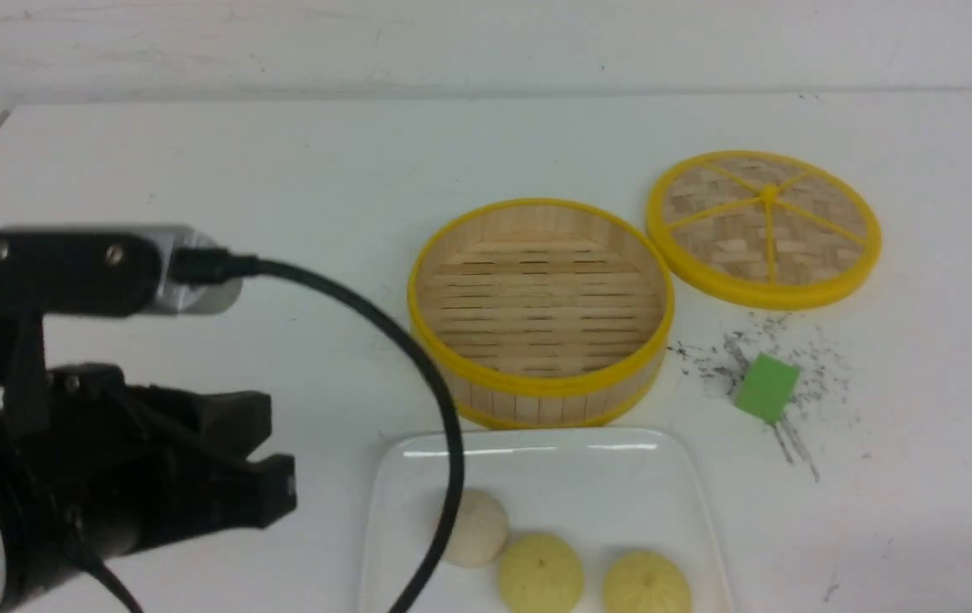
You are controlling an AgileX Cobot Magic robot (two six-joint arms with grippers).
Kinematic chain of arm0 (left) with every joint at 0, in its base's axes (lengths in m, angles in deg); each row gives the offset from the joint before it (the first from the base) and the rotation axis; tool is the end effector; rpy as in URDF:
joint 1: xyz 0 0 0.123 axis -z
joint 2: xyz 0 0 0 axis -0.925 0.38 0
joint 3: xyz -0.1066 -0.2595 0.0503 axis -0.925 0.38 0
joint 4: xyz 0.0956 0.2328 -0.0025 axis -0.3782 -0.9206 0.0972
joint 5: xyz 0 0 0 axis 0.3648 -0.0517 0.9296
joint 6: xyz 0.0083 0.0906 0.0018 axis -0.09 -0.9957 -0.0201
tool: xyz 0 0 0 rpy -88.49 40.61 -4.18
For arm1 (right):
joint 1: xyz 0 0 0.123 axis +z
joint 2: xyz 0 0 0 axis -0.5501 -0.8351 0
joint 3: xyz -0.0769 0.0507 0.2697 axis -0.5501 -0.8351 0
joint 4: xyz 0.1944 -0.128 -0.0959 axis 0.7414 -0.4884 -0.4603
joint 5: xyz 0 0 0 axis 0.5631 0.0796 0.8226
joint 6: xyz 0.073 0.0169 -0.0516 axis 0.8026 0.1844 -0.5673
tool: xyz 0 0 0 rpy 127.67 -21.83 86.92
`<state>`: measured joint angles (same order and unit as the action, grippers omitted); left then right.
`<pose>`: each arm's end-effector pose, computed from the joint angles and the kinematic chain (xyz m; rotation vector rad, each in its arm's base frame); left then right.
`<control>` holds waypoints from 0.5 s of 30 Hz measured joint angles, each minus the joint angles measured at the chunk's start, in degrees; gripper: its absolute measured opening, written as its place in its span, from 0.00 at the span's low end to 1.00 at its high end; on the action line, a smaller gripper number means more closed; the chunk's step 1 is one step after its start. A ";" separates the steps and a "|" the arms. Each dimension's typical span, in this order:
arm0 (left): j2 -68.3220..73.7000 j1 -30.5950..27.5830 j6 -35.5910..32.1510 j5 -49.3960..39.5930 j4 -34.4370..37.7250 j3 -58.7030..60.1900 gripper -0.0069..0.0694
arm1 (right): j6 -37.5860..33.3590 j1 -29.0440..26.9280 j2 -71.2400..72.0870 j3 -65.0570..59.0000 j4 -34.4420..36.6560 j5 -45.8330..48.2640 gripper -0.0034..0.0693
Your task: Put the steamed buns into the plate on the white tablecloth.
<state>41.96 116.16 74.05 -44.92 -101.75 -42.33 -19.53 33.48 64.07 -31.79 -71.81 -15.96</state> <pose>0.1189 -0.1012 0.3056 0.2711 2.0712 -0.5468 0.0511 -0.0023 0.1714 0.0330 1.9040 -0.0138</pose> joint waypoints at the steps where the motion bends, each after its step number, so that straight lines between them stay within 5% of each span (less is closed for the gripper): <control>1: -0.38 0.00 1.31 2.11 -1.14 0.97 0.11 | 0.00 -0.05 0.00 0.00 0.00 0.00 0.11; 7: -1.36 0.00 7.14 13.14 -9.79 4.37 0.11 | 0.00 -0.20 0.00 0.00 0.00 0.00 0.13; 15: -1.36 0.00 8.12 9.17 -15.69 4.37 0.12 | 0.00 -0.20 0.00 0.00 -0.04 -0.05 0.15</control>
<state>40.60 116.16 82.17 -35.75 -117.45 -37.96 -19.53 33.28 64.07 -31.79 -71.85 -16.02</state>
